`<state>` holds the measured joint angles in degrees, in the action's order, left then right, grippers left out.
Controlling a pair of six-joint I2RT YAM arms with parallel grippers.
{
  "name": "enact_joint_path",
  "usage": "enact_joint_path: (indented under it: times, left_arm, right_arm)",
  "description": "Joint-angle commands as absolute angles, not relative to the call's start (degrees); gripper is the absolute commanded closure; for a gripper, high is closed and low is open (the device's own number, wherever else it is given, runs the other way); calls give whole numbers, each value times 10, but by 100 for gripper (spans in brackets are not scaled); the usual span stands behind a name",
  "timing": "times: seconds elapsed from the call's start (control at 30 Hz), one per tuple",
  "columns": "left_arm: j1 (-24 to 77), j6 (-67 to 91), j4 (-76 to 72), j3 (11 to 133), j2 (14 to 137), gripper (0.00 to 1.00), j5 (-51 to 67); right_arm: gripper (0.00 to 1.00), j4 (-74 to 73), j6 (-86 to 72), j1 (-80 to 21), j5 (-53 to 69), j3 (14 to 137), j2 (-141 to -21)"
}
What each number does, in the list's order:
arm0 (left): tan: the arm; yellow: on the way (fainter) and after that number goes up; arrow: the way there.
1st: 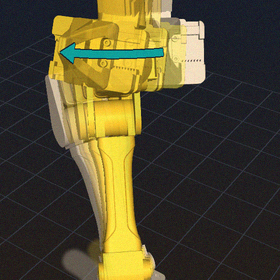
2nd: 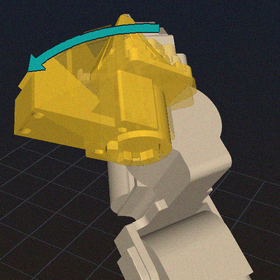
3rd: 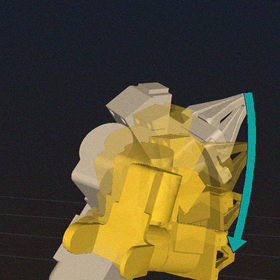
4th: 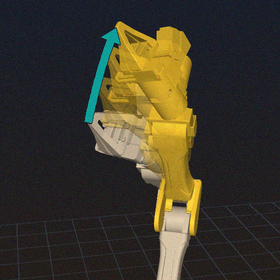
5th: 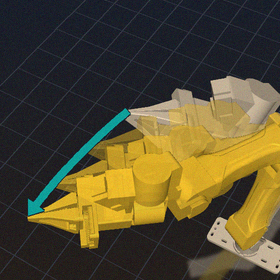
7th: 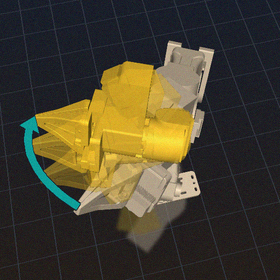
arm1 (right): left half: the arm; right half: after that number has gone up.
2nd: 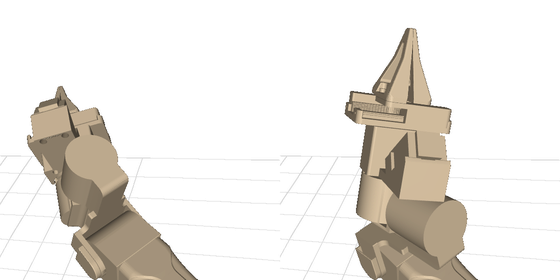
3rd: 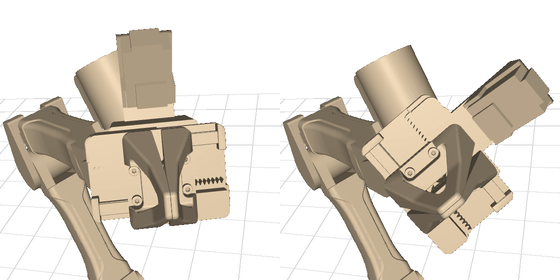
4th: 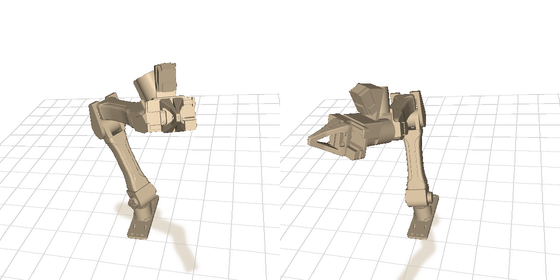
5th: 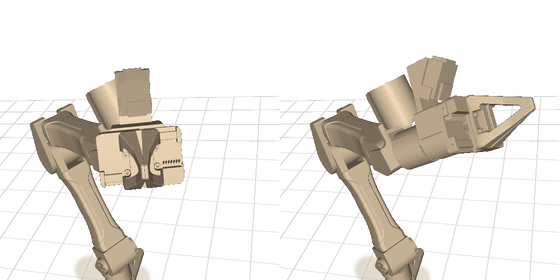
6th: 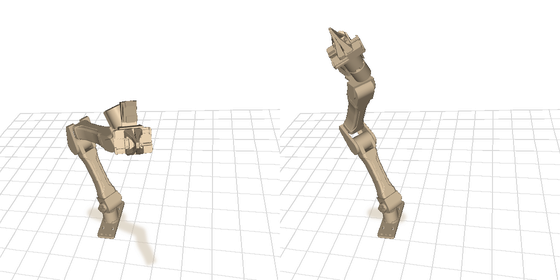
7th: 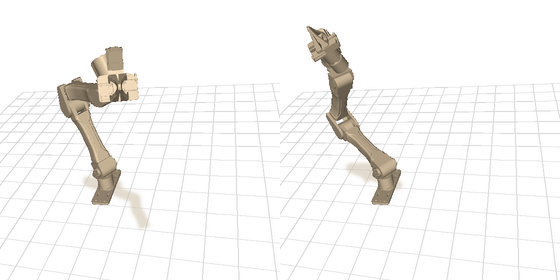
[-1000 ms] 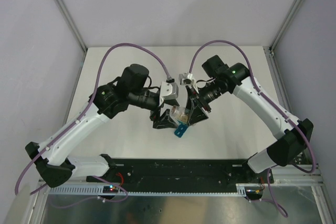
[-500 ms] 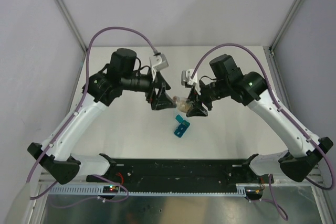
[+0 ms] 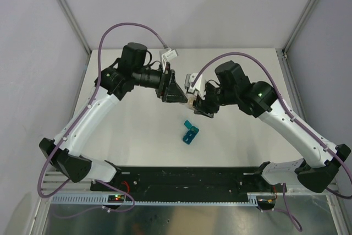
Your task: Sort the pills into containers
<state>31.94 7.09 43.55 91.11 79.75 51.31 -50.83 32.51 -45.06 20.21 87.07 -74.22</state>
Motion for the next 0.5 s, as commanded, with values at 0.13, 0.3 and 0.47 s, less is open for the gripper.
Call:
enact_joint_path:
  times: [0.13, 0.3, 0.47]
  left_arm:
    - [317, 74, 425, 914, 801, 38, 544]
    - [317, 62, 425, 908, 804, 34, 535]
    - [314, 55, 425, 906, 807, 31, 533]
  right_arm:
    - [100, -474, 313, -454, 175, 873, -723]
    - [100, -477, 313, -454, 181, 872, -723]
    - [100, -477, 313, -453, 183, 867, -718]
